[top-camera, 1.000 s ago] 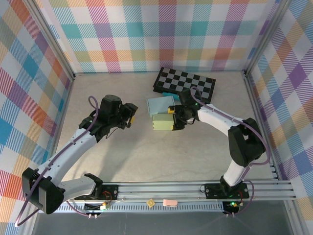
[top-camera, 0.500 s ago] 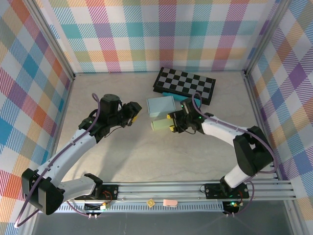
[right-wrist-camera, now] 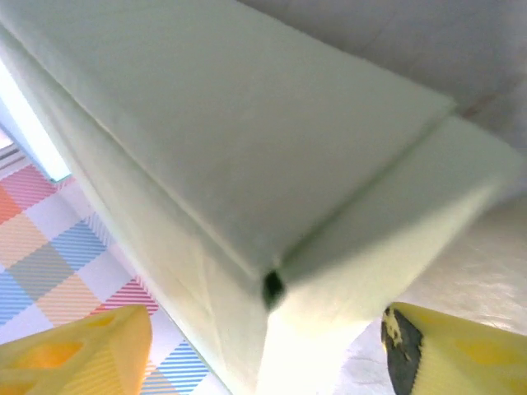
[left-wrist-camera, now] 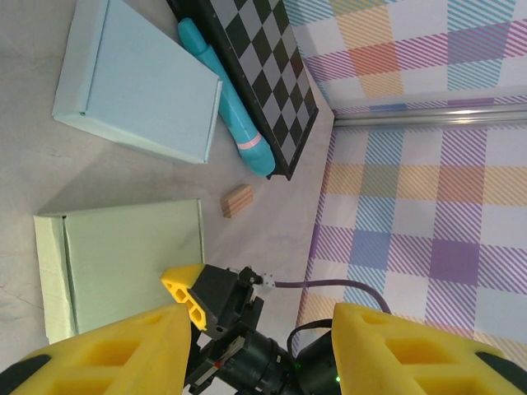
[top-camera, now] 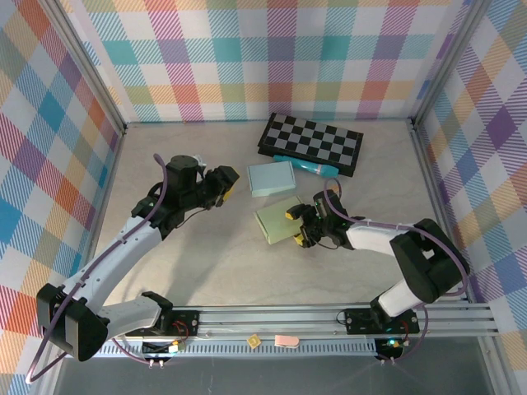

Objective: Fold the paper box

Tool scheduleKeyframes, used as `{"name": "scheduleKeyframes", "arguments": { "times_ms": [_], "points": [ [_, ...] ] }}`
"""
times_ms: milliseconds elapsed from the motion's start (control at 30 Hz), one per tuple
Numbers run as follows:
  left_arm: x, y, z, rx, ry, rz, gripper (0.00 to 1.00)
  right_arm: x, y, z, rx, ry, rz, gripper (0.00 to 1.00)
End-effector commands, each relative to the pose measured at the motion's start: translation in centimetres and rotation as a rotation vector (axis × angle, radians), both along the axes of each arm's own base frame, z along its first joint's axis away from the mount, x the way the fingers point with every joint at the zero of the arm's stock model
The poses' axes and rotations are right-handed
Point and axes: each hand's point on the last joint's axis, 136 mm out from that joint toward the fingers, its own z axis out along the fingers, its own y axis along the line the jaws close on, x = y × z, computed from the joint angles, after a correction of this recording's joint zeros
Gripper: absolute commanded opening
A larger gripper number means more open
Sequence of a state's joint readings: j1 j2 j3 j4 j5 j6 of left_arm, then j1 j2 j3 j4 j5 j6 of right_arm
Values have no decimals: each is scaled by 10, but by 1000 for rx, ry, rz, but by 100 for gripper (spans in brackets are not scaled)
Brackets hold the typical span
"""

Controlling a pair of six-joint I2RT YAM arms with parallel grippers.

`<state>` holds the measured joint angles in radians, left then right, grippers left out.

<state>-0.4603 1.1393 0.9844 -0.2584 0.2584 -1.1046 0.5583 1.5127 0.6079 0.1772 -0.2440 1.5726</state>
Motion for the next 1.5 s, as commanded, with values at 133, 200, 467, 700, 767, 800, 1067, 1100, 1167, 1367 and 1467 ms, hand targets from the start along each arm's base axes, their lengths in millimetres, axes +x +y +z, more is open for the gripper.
{"name": "scheduleKeyframes", "arguments": {
  "times_ms": [133,200,467,700,767,800,1067,1100,1167,1367,1467],
  "points": [
    [-5,2,4,20,-13,-43,48,-23,-34,24,-210,155,-19,86],
    [-11,5,3,39,1,-51,48,-23,-47,38,-254,132,-25,86],
    [-68,15,4,242,17,-313,44,-1,-93,117,-370,-252,113,99],
    [-122,30,-4,369,-9,-523,44,-28,-117,190,-534,-586,358,99],
    [-129,34,-8,369,-15,-523,44,-43,-127,206,-596,-656,402,99],
    [-129,35,-9,373,-28,-512,44,-50,-133,208,-625,-667,413,99],
    [-108,53,-23,435,-130,-348,100,-71,-201,201,-953,-665,274,99],
    [-105,57,-24,456,-137,-329,100,-70,-206,203,-985,-691,250,99],
    [-98,71,-25,531,-147,-270,100,-63,-217,208,-1066,-783,189,99],
    [-79,200,-15,1052,-54,305,100,-32,-242,213,-1387,-1030,33,99],
    [-67,232,-13,1279,-82,411,100,-15,-243,182,-1427,-994,58,99]
  ]
}}
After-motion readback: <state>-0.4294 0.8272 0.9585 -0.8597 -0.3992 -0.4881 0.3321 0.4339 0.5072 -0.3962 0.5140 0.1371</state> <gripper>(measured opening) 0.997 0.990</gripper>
